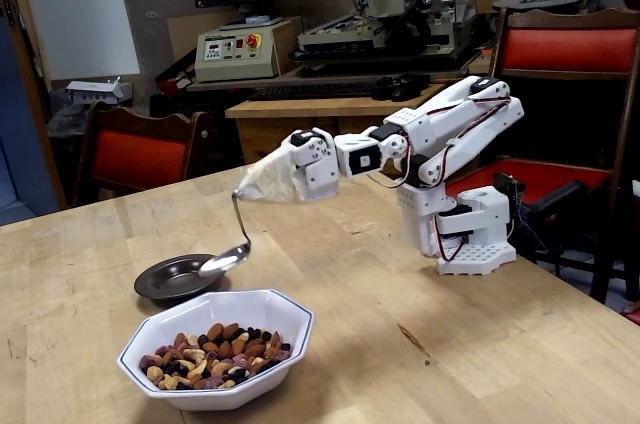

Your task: Use spoon to take food

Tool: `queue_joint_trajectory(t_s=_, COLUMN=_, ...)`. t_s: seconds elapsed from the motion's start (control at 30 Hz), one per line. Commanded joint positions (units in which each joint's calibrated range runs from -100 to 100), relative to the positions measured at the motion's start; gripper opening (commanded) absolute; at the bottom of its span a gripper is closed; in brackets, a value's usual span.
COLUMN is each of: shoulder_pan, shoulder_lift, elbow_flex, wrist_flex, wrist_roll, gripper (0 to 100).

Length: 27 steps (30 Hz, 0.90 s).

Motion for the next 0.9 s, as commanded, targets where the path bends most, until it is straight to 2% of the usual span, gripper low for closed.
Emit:
queue_joint_trajectory(t_s=0.0, shoulder_pan=-3.41, shoulder_lift=-1.28, elbow_flex=-0.69, wrist_flex=-0.39, wrist_roll=0.2, gripper=4)
queue_joint_trajectory(t_s=0.5, shoulder_pan=-12.15, shoulder_lift=-1.28, elbow_flex=-0.34, wrist_flex=-0.07, wrist_roll=0.2, gripper=4)
queue_joint_trajectory(t_s=0.87, shoulder_pan=-13.19, shoulder_lift=-0.43, elbow_flex=-0.34, wrist_flex=0.01, wrist_roll=0.2, gripper=4)
